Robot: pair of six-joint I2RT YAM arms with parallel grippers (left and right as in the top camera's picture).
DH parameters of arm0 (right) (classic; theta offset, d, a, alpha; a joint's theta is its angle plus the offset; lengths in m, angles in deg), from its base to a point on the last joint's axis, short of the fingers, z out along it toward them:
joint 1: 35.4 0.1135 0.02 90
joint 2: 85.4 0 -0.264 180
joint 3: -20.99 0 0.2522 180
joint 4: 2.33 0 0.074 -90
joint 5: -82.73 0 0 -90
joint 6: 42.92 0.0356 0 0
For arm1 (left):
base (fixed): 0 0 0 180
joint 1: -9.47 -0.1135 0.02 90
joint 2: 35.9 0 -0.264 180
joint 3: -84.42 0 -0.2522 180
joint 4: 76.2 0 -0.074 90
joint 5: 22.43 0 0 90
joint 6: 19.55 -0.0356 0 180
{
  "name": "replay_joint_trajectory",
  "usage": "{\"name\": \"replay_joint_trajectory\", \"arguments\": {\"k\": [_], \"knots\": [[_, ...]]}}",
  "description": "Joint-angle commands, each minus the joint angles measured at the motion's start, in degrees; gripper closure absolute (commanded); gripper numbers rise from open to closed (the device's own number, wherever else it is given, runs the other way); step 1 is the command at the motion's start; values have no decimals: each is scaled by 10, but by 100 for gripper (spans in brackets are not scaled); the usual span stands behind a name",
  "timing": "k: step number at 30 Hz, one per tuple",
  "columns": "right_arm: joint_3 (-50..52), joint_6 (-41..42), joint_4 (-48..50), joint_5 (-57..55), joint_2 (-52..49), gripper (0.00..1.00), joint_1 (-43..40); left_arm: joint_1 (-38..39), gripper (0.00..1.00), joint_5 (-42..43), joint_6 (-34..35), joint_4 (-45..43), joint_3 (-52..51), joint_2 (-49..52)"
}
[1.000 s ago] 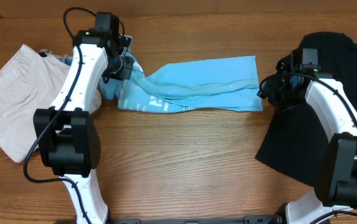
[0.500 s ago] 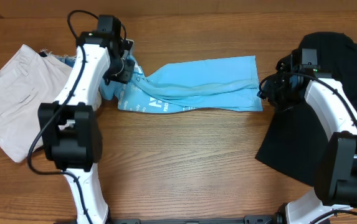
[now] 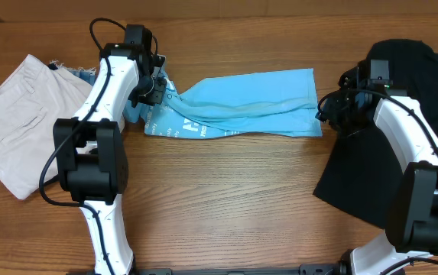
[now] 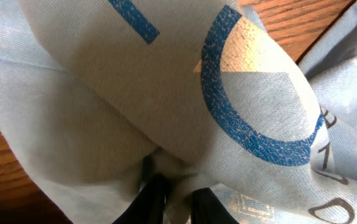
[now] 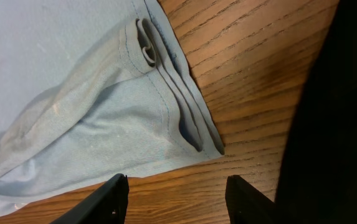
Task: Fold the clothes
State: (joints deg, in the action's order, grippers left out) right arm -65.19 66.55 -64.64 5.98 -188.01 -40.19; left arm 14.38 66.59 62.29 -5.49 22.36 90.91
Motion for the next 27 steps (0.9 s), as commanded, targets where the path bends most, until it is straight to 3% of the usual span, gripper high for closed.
{"name": "replay_joint_trajectory", "arguments": {"k": [1, 4, 7, 20, 27], "knots": [[-2, 1, 2, -3, -2, 46, -2, 4, 83, -13, -10, -2, 2, 0], [-2, 1, 2, -3, -2, 46, -2, 4, 84, -33, -8, -5, 3, 0], [-2, 1, 2, -3, -2, 46, -2, 4, 96, -41, -8, -9, 3, 0], [19, 1, 12, 0, -2, 46, 0, 12, 96, -38, 5, 112, 141, -13], [90, 3, 123, 73, -2, 46, 3, 28, 95, -20, 0, 144, 142, -13]]}}
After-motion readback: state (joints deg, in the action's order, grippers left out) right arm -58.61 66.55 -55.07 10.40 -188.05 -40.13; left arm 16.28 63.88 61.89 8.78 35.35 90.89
